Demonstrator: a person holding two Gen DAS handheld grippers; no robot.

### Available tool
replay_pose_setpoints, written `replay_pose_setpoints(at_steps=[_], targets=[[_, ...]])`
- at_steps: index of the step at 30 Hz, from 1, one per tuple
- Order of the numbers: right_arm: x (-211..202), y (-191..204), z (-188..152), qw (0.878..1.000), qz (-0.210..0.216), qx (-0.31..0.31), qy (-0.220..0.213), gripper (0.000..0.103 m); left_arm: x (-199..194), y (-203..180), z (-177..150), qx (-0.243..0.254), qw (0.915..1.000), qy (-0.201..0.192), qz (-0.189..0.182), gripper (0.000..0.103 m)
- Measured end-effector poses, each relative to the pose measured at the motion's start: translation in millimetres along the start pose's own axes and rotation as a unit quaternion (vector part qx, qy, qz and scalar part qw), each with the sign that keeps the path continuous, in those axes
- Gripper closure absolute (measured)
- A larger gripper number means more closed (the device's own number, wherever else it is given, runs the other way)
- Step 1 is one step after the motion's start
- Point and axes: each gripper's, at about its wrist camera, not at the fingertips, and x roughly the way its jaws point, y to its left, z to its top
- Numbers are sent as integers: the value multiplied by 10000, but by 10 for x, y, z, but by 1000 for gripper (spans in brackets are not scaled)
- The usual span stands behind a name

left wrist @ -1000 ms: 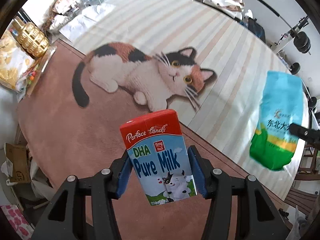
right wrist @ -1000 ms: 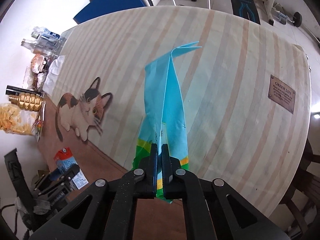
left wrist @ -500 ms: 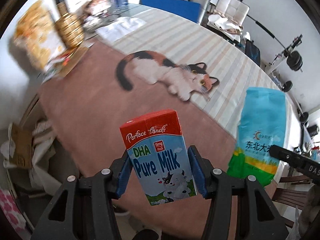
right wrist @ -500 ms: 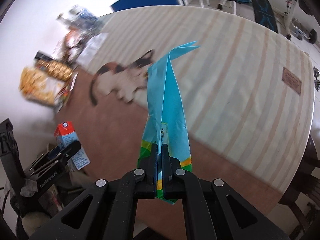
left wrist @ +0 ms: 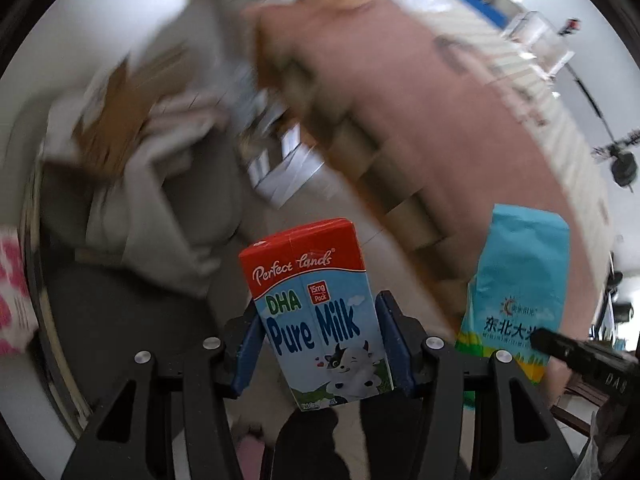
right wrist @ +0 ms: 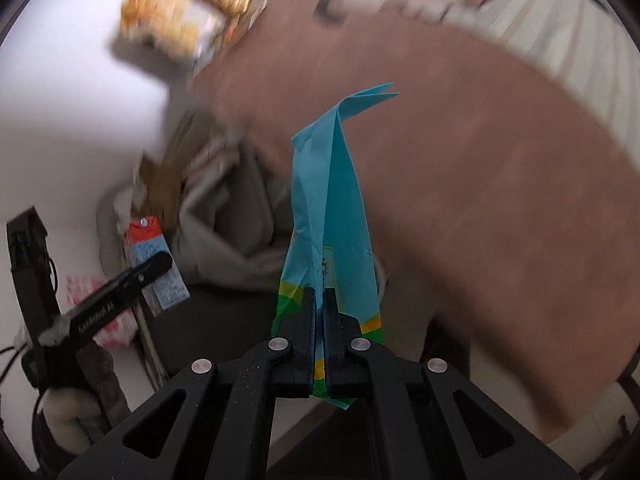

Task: Collect trash
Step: 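Carry the milk carton and rice bag over the bin and open both tools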

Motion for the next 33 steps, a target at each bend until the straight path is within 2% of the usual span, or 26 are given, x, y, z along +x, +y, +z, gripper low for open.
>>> replay_pose_setpoints(at_steps=[4, 8, 13, 17, 19, 20, 21, 22, 24, 25, 26, 28, 33], targets=[[876, 186, -249, 9978, -229, -231, 584, 100, 604, 443, -228, -397, 9985, 372, -15, 52], [1875, 162, -320, 9908, -547, -578, 1097, 100, 1521, 802, -399, -856, 9931, 787, -151, 52], [3173, -118, -229, 9816, -847, -857, 1478, 100, 2847, 1075, -527, -1265, 9833, 1223, -461, 52], [4124, -370, -122, 9764, -966, -1011, 1648, 100, 3708, 1213, -578, -1464, 9749, 1512, -725, 50], [4565, -495, -88, 9732, -1001, -1069, 1771, 100, 4014, 1274, -606, -1556, 9714, 1621, -772, 36], [4715, -540, -52, 9724, -939, -1063, 1850, 100, 4185, 1320, -622, -1662, 9688, 1652, -814, 13], [4887, -596, -39, 9714, -899, -1041, 1936, 100, 4238, 1365, -622, -1716, 9675, 1662, -832, 1], [5013, -636, -28, 9712, -888, -1034, 1955, 99, 4295, 1391, -622, -1781, 9662, 1663, -842, 1], [5179, -657, -17, 9690, -880, -1087, 2039, 91, 4351, 1463, -641, -1838, 9667, 1646, -674, 1], [5214, -669, -27, 9694, -828, -1087, 2042, 69, 4318, 1472, -642, -1840, 9679, 1601, -606, 1], [5219, -661, -16, 9698, -851, -1097, 2007, 37, 4268, 1482, -655, -1830, 9701, 1522, -477, 1], [5146, -636, -38, 9705, -868, -1195, 1904, 8, 4158, 1500, -677, -1800, 9742, 1341, -235, 1], [4823, -517, -79, 9670, -1238, -1517, 1633, 7, 3806, 1427, -787, -1557, 9816, 1045, 371, 1]])
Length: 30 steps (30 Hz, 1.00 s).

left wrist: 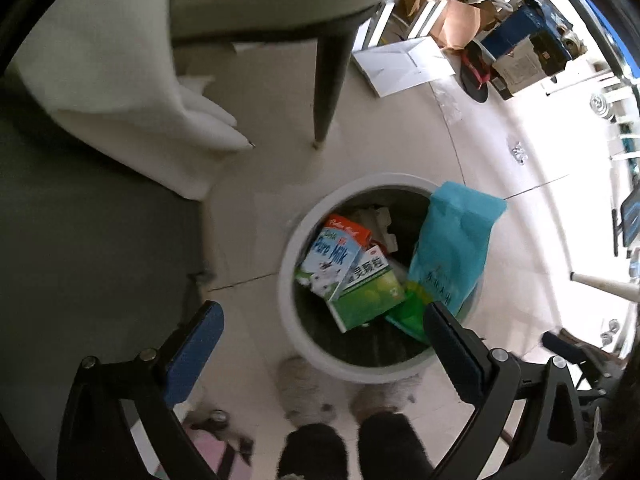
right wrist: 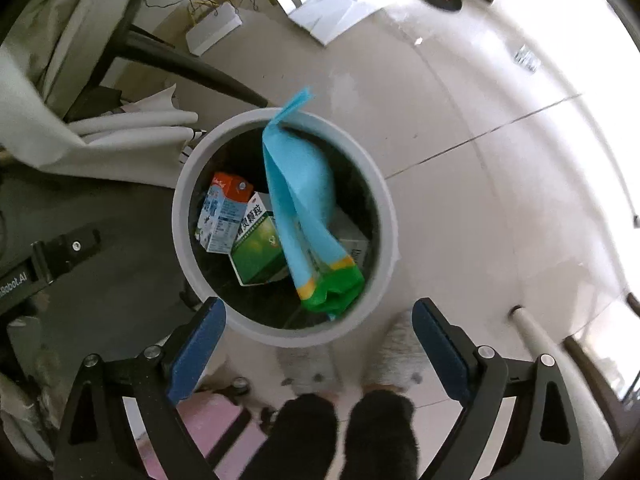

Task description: Collect trash

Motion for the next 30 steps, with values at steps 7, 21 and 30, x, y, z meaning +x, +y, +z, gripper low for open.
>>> replay_pose_setpoints(at_steps=[7, 21, 30], targets=[[-582, 102, -252, 9966, -715, -55, -411, 4, -507, -48, -275, 137, 9990, -205, 360, 1], [-2553, 561, -952, 9924, -673, 0, -1031, 4, -2476, -126, -973, 202, 9978, -524, 352, 1], [-4011, 783, -1671, 9934, -167, -52, -1135, 4, -3680, -202, -1469, 372, 9975, -584, -103, 1]])
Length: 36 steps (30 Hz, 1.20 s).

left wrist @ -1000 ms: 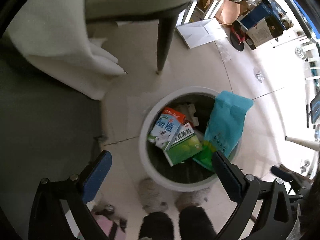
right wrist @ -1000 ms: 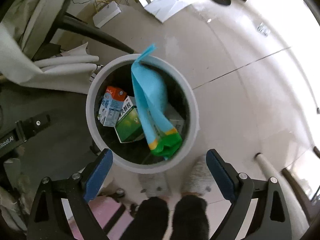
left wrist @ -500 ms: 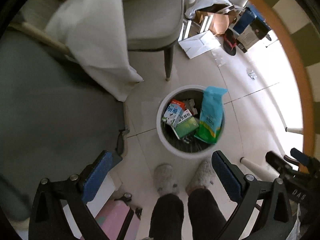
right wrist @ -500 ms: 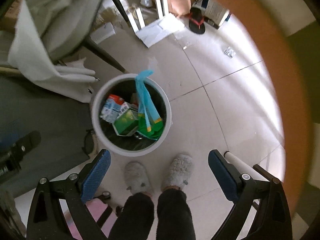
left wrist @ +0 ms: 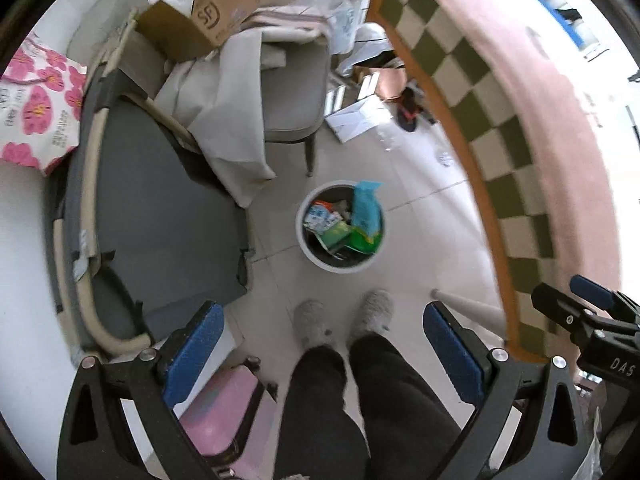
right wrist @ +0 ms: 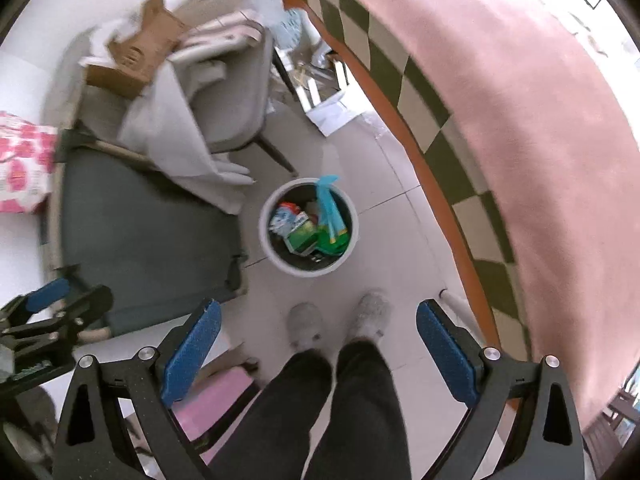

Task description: Collect trash

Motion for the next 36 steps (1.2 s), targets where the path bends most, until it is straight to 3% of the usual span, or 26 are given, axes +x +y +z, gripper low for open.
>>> replay_pose_setpoints(at_steps=[7, 16, 27, 36], targets=[[-1084, 97, -211, 9984, 506, -119, -227, 4, -934, -116, -96, 86, 9981, -313, -520, 1], [-2100, 153, -381, 9938, 956, -299, -482, 4, -1816, -203, -238, 127, 9908, -738, -1126, 1], [-2719, 340, -570, 9896, 1147, -572, -646, 0, -2475, -239, -456, 197, 9793, -1220, -1604, 1], [-2927, 403, -683, 9884, 1165, -648, -724, 0, -2611, -175, -581, 148, 9768, -1357, -1649, 0]])
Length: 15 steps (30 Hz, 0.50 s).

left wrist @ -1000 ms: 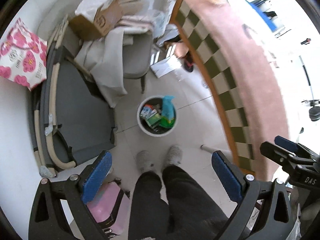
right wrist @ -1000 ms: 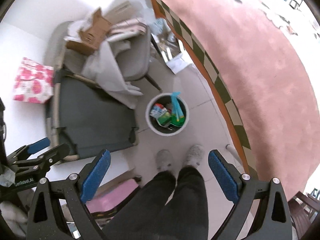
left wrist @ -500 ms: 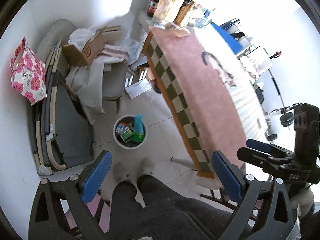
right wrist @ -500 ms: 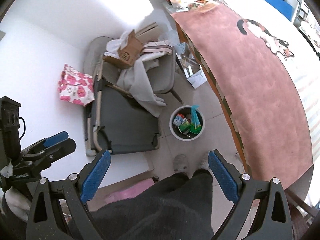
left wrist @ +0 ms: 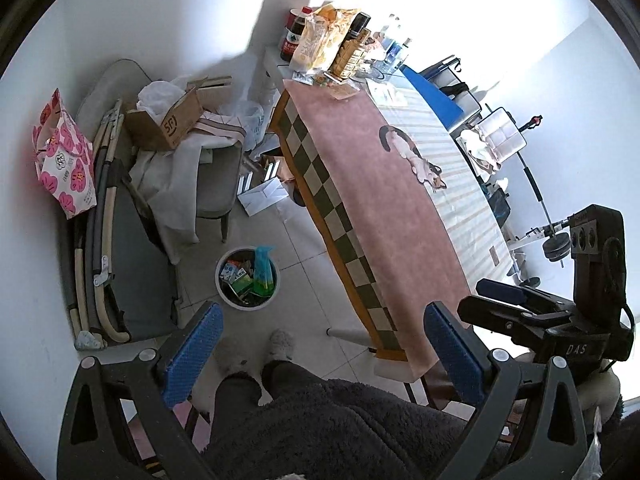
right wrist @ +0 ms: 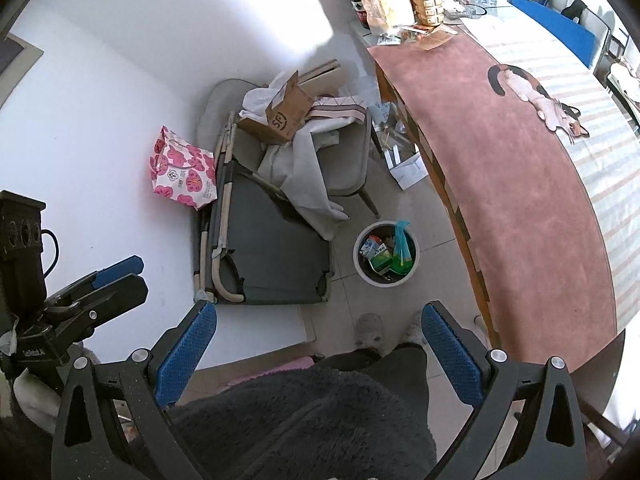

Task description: Collect trash

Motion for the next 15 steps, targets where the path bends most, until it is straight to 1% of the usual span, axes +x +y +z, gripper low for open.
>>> replay_pose_setpoints(at_steps=[9, 15], targets=[[-66, 31, -35, 10000, -11, -14, -33, 0, -53, 31, -43, -49, 10000, 4, -55, 0], [-98, 9, -56, 10000, 20, -16, 14, 0, -20, -23, -61, -82, 9999, 48, -46, 0]])
